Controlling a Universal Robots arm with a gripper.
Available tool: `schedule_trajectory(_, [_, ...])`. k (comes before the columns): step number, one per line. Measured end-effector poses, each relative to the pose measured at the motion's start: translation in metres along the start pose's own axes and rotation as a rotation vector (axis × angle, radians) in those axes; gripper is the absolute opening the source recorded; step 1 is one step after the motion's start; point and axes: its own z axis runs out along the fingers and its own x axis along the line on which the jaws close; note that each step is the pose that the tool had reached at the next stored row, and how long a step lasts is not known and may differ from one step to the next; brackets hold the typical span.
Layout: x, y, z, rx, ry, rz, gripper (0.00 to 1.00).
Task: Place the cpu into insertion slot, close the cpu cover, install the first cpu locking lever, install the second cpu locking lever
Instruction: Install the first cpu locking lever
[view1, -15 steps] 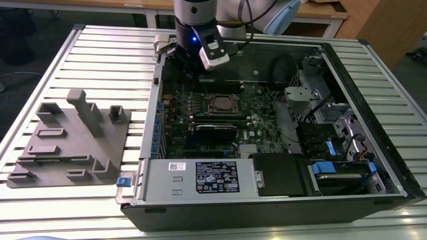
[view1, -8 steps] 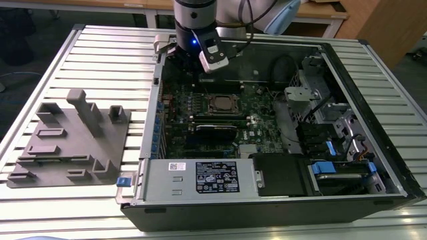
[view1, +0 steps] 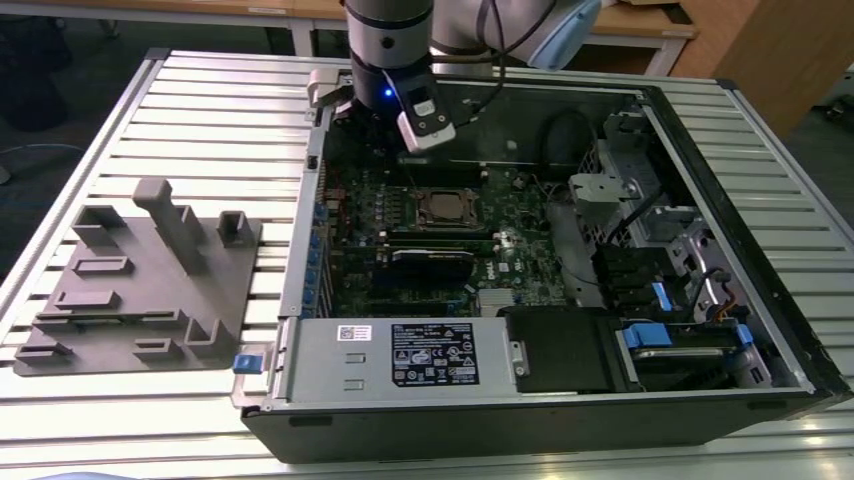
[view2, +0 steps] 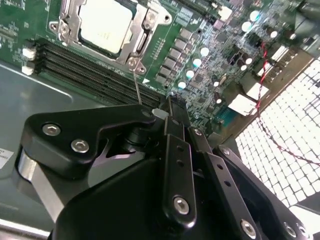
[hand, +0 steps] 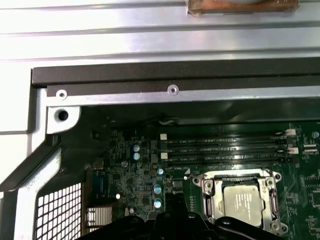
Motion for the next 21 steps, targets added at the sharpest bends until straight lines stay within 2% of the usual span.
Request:
schedule_trajectory(2, [0.0000, -0.0001, 0.0007, -0.0238, 0.0014, 0.000, 0.11])
schedule_trajectory(4, [0.0000, -0.0002, 0.0012, -0.0350, 0.0020, 0.001, 0.11])
schedule_trajectory(5, [0.0001, -0.0002, 0.0015, -0.0381, 0.0021, 0.001, 0.11])
schedule_trajectory(10, [0.0006, -0.0004, 0.0021, -0.0396, 0.0022, 0.001, 0.11])
schedule_trajectory(14, [0.0030, -0.0012, 0.0055, -0.0457, 0.0023, 0.001, 0.11])
schedule_trajectory(15, [0.0033, -0.0013, 0.0060, -0.0529, 0.0029, 0.001, 0.11])
schedule_trajectory(19, [0.0034, -0.0014, 0.0068, -0.1164, 0.0064, 0.003, 0.11])
schedule_trajectory(21, [0.0034, -0.0014, 0.0068, -0.1175, 0.0064, 0.003, 0.11])
